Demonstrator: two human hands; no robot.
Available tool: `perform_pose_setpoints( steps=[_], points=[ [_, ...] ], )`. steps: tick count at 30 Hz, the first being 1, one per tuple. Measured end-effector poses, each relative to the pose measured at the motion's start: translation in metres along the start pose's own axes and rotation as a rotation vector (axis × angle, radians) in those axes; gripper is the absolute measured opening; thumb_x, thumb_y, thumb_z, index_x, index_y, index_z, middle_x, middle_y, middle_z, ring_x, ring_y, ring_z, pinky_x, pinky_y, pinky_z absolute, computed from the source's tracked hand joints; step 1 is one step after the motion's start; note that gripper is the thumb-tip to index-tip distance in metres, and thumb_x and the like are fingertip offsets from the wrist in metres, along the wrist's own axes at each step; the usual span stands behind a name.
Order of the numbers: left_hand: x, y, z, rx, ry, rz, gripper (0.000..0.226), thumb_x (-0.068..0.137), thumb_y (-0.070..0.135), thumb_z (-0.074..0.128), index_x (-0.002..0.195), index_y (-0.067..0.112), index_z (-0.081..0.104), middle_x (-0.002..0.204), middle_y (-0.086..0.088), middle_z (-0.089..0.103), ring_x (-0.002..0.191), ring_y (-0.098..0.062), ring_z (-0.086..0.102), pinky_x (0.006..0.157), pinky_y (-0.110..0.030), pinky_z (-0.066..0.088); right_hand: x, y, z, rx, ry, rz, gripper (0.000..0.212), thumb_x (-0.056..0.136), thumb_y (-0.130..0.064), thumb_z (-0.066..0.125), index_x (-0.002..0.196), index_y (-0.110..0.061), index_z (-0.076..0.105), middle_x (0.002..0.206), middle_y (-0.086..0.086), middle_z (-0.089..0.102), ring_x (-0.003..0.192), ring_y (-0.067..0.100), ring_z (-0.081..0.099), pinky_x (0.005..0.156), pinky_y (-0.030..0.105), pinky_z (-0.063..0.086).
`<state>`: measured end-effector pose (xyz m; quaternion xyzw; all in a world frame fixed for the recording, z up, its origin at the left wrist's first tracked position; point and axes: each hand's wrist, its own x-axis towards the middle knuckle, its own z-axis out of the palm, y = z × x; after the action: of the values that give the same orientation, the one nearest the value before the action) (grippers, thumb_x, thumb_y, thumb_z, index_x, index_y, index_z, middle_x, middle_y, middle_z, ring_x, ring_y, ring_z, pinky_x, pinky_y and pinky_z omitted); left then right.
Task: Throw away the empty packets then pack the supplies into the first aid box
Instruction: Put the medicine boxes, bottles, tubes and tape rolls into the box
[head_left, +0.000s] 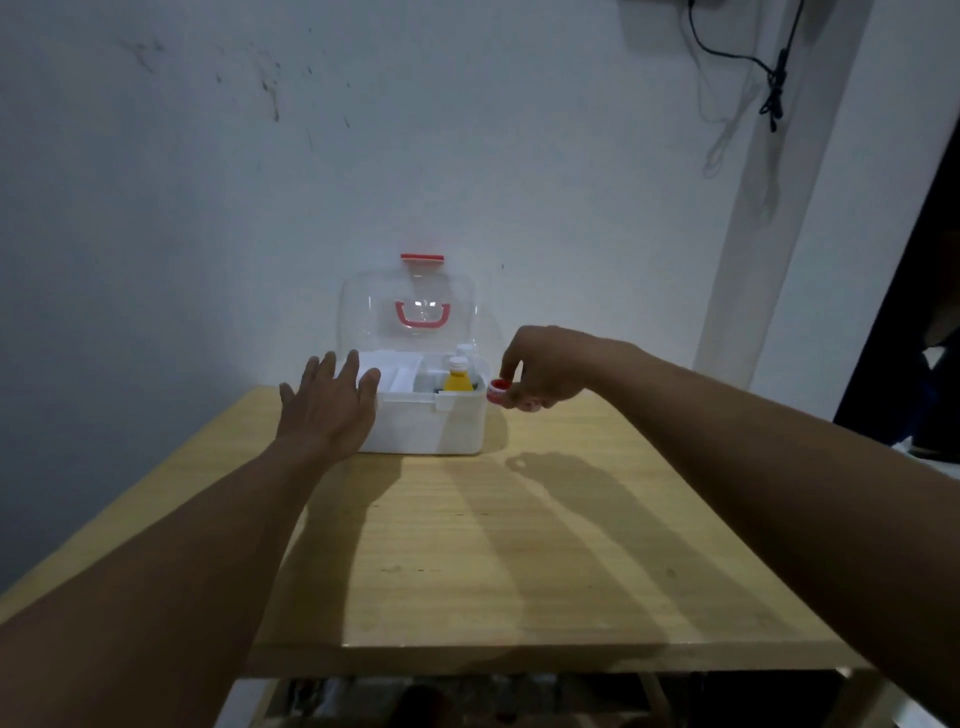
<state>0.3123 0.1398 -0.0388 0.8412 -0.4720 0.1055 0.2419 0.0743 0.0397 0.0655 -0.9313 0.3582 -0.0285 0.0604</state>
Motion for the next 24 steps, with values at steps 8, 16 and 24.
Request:
perform_pose_setpoints(
  steps=[8,16,24],
  points=[
    [-0.007,-0.001,0.008,-0.067,0.0,-0.036,0.07,0.096,0.057,0.01,0.154,0.018,0.013,0.163,-0.006,0.01,0.15,-0.025,0.006,0.118,-0.055,0.008,0.081,-0.056,-0.027,0.019,0.069,-0.079,0.033,0.087,-0.038,0.072,0.102,-0.009,0.075,0.08,0.004,0.076,0.073,0.02,0.074,0.062,0.023,0.058],
    [-0.011,-0.007,0.01,-0.178,0.004,-0.054,0.085,0.085,0.068,0.003,0.155,0.02,0.004,0.164,-0.003,0.005,0.151,-0.022,0.002,0.12,-0.054,0.008,0.153,-0.086,0.001,0.013,0.069,-0.15,0.029,0.087,-0.037,0.071,0.097,-0.011,0.078,0.086,0.004,0.078,0.069,0.015,0.071,0.071,0.027,0.057],
    [-0.004,-0.013,0.019,-0.183,0.033,-0.046,0.078,0.09,0.067,0.01,0.155,0.025,0.004,0.164,0.001,0.003,0.151,-0.019,0.0,0.121,-0.05,0.003,0.177,-0.11,0.019,-0.057,0.076,-0.314,0.039,0.089,-0.035,0.069,0.124,-0.016,0.07,0.106,0.007,0.075,0.092,0.021,0.07,0.071,0.025,0.047]
  ],
)
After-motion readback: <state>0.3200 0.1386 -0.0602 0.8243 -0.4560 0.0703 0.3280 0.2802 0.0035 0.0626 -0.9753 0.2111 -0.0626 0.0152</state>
